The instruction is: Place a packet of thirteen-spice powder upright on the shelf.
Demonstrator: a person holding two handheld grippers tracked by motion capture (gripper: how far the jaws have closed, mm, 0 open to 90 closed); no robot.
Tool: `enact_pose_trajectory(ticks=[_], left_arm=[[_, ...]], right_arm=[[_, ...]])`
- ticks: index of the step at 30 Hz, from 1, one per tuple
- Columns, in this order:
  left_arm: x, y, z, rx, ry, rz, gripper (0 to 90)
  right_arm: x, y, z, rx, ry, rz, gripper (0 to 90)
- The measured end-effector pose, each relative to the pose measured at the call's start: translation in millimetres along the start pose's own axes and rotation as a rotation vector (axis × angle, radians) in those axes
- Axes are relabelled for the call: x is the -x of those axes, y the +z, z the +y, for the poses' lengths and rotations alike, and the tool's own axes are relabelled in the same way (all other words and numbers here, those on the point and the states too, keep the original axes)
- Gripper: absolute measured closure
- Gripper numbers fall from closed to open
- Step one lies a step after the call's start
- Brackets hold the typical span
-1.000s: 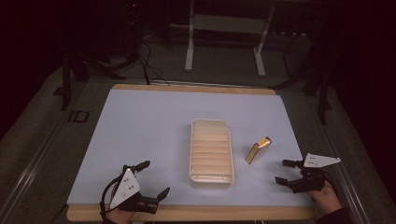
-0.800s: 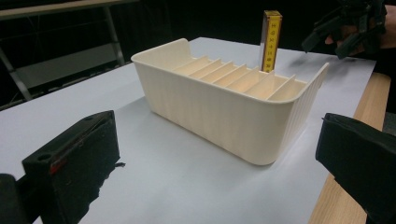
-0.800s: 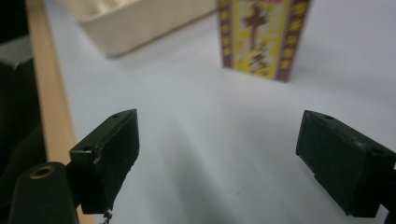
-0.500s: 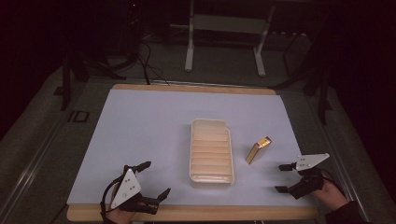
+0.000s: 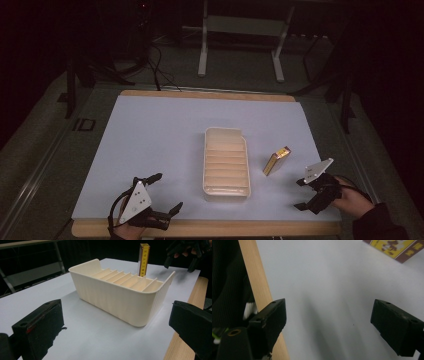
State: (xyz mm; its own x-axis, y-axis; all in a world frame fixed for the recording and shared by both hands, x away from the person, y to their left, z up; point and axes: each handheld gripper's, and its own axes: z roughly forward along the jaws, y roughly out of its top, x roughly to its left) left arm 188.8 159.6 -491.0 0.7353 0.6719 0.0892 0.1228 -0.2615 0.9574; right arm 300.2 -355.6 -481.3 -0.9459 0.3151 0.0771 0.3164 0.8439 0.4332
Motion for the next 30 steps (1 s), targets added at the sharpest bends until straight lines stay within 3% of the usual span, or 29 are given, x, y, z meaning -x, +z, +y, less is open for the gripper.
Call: enact_pose_trajectory(ticks=[2,4,5,9,13,19,20,21,25,30], left_arm=[[0.1,0.1,0.0,-0.001,0.002,-0.002,0.0],[0.1,0.0,0.0,-0.002,0.002,-0.003,0.0],[0.1,0.0,-0.1,-0.002,0.002,-0.004,0.0],[0.4,0.2,-0.2,-0.002,0.002,-0.010,0.0],[0.3,0.1,-0.3,-0.001,0.001,-0.010,0.0],[1.1,0.5,-0.4,-0.001,-0.002,-0.029,0.0],[1.6,0.7,-0.3,-0.002,0.004,-0.034,0.0],[1.6,0.6,-0.3,-0.001,0.005,-0.033,0.0],[1.0,0.1,-0.4,-0.001,0.004,-0.031,0.0],[2.1,0.8,-0.6,-0.005,0.006,-0.041,0.0]], right_arm=[[-1.3,-2.2,8.1,-0.061,0.003,0.013,13.8],[-1.5,-2.8,10.3,-0.079,0.003,0.021,13.8],[-2.3,-4.4,16.6,-0.120,-0.002,0.032,13.8],[-3.2,-6.3,24.0,-0.161,-0.013,0.017,13.6],[-5.6,-8.8,35.4,-0.258,-0.038,0.025,13.5],[-6.0,-11.5,42.0,-0.304,-0.028,0.037,13.4],[-5.6,-11.8,42.9,-0.313,-0.031,0.047,13.5],[-7.7,-11.9,45.8,-0.360,-0.057,0.069,13.9],[-9.7,-12.7,51.0,-0.402,-0.067,0.119,13.8],[-13.8,-15.4,58.5,-0.429,-0.122,0.095,13.6]])
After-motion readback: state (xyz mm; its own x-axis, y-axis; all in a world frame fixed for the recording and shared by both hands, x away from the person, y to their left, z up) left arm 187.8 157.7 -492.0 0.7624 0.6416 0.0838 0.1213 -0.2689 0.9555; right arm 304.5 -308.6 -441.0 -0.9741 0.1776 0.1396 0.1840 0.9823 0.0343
